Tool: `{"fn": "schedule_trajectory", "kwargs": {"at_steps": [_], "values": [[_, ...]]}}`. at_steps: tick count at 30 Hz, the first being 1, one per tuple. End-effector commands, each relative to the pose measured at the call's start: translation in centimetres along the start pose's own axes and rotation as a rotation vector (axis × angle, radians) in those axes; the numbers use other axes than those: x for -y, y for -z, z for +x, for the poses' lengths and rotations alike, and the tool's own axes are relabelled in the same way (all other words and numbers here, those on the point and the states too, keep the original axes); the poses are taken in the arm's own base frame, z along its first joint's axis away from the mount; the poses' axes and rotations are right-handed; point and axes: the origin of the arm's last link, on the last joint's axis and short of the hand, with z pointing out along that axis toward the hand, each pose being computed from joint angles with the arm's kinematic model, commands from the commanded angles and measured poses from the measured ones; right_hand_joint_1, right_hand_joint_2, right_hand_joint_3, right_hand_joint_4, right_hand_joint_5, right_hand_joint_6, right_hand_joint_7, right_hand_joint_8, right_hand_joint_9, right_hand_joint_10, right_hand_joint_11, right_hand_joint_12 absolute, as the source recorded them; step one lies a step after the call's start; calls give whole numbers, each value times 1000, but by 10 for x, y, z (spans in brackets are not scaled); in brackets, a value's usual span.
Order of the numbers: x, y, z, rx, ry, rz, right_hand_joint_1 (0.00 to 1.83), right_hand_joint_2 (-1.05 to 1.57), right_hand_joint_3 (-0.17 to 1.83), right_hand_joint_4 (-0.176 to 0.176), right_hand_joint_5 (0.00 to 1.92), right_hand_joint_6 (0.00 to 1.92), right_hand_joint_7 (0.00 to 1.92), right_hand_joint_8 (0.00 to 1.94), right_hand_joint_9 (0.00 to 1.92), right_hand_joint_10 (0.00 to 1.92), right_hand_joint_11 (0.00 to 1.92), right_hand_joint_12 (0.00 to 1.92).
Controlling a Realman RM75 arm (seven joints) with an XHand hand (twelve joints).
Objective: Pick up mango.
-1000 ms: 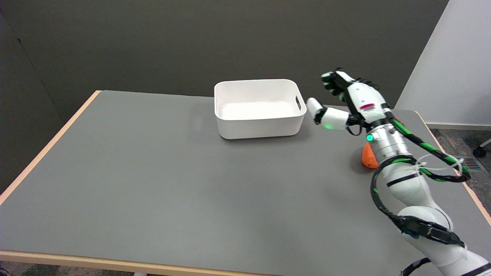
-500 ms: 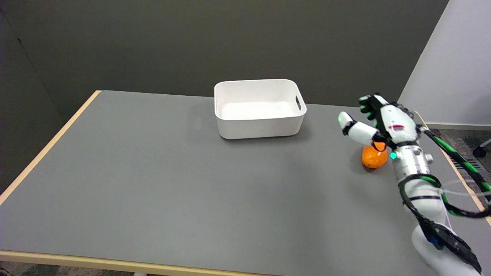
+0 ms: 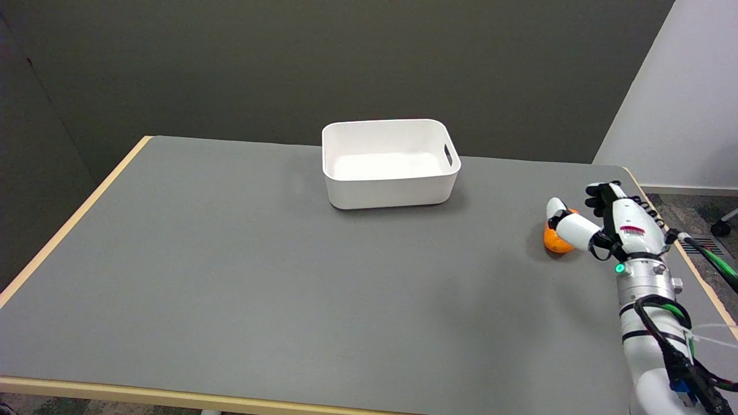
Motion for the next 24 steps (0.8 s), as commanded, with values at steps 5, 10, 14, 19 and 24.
{"fn": "schedule_trajectory", "kwargs": {"at_steps": [5, 10, 14, 19, 24], "values": [[15, -44, -21, 30, -77, 0, 408, 681, 781, -176, 246, 578, 421, 675, 326, 1118, 469, 1734], [28, -75, -21, -9, -81, 16, 411, 682, 775, -176, 241, 583, 409, 691, 316, 1127, 483, 1753], [37, -92, -22, -56, -51, 14, 404, 684, 770, -176, 232, 587, 395, 694, 304, 1127, 491, 1763], [36, -91, -16, -132, -47, -47, 396, 688, 760, -176, 223, 587, 375, 687, 280, 1108, 494, 1765], [50, -67, -5, -212, -19, -109, 412, 697, 752, -176, 208, 590, 353, 697, 254, 1090, 493, 1773]]}}
